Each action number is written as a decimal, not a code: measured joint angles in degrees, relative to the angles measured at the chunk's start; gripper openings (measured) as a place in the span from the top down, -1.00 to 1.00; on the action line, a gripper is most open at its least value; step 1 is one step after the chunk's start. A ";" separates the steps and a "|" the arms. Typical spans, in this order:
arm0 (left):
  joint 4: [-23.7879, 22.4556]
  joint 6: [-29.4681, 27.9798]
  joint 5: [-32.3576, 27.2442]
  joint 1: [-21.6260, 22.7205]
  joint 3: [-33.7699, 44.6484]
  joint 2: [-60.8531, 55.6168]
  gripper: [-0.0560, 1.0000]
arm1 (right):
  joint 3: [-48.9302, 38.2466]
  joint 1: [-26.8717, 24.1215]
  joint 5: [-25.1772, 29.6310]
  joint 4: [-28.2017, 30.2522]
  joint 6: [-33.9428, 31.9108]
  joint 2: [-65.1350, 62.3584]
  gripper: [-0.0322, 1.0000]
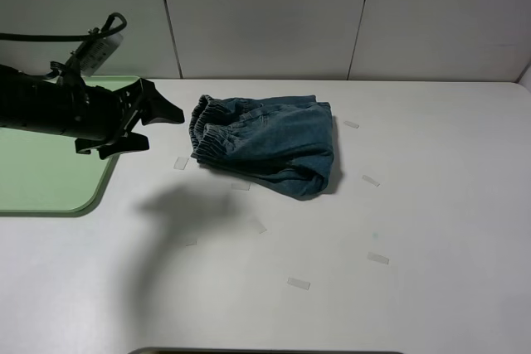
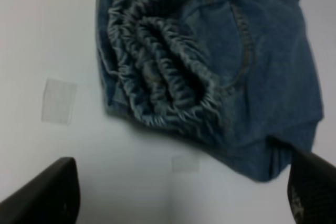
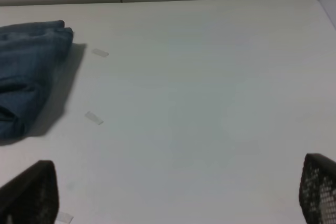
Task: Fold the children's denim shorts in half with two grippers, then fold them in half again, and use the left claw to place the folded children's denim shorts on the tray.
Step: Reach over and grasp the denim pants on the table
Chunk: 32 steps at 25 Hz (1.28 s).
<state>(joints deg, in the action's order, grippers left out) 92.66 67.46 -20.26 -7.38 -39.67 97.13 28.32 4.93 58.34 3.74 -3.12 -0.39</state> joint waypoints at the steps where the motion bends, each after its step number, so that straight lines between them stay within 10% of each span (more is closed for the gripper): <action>1: 0.04 0.42 0.00 0.00 -0.97 1.38 -0.60 | 0.00 0.00 0.00 0.00 0.00 0.00 -0.41; 32: 4.33 3.59 -5.56 -1.94 -17.81 24.26 -0.60 | 0.00 0.00 0.00 0.00 0.00 0.00 -0.41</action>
<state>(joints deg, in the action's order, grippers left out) 96.99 71.05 -25.82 -9.32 -57.48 121.39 28.32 4.93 58.34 3.74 -3.12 -0.39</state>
